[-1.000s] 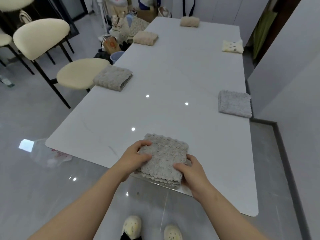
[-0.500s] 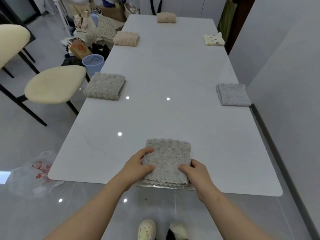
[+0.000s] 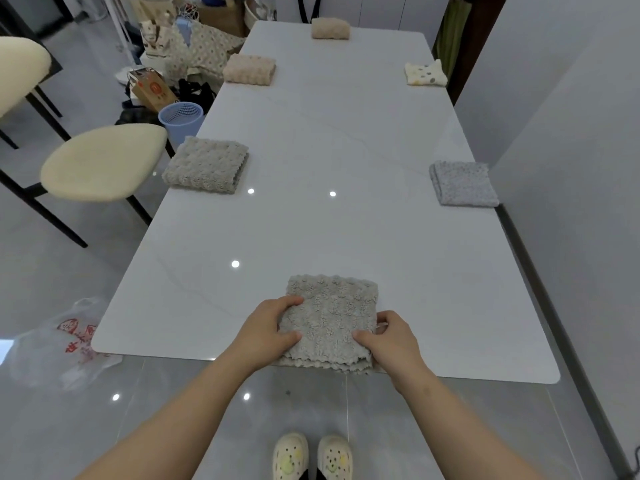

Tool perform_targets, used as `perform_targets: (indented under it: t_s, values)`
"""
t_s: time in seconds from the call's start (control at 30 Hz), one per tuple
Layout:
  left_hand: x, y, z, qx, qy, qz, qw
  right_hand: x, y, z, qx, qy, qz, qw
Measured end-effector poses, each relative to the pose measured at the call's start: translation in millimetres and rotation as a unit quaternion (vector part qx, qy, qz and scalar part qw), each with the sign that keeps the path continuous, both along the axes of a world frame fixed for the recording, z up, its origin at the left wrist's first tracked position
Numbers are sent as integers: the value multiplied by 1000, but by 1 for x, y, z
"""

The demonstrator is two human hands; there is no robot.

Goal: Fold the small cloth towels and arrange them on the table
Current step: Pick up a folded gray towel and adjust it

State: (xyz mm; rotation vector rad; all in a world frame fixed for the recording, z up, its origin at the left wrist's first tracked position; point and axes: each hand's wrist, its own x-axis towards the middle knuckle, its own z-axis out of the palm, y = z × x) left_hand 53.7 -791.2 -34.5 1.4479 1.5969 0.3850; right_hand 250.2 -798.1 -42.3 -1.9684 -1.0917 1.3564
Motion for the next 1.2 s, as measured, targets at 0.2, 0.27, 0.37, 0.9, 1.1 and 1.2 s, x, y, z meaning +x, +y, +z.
perform_targets:
  t_s: [0.2, 0.27, 0.37, 0.9, 1.1, 1.2]
  values:
    - [0, -1, -3, 3, 16, -11, 1000, 0, -5, -6, 27, -45, -2, 999]
    - [2, -2, -6, 0, 32, -5, 999, 0, -9, -7, 65, -64, -10, 996]
    - [10, 0, -6, 9, 113, 2, 994, -1, -13, -7, 129, -104, 60, 984]
    - [12, 5, -1, 28, 147, -13, 989, -8, -7, -6, 111, -152, 186, 964]
    - [6, 8, 0, 65, 141, 5, 988, -9, -5, -6, 120, -137, 198, 963]
    - [3, 7, -2, 60, 153, 3, 986, -8, -4, -3, 113, -131, 214, 961]
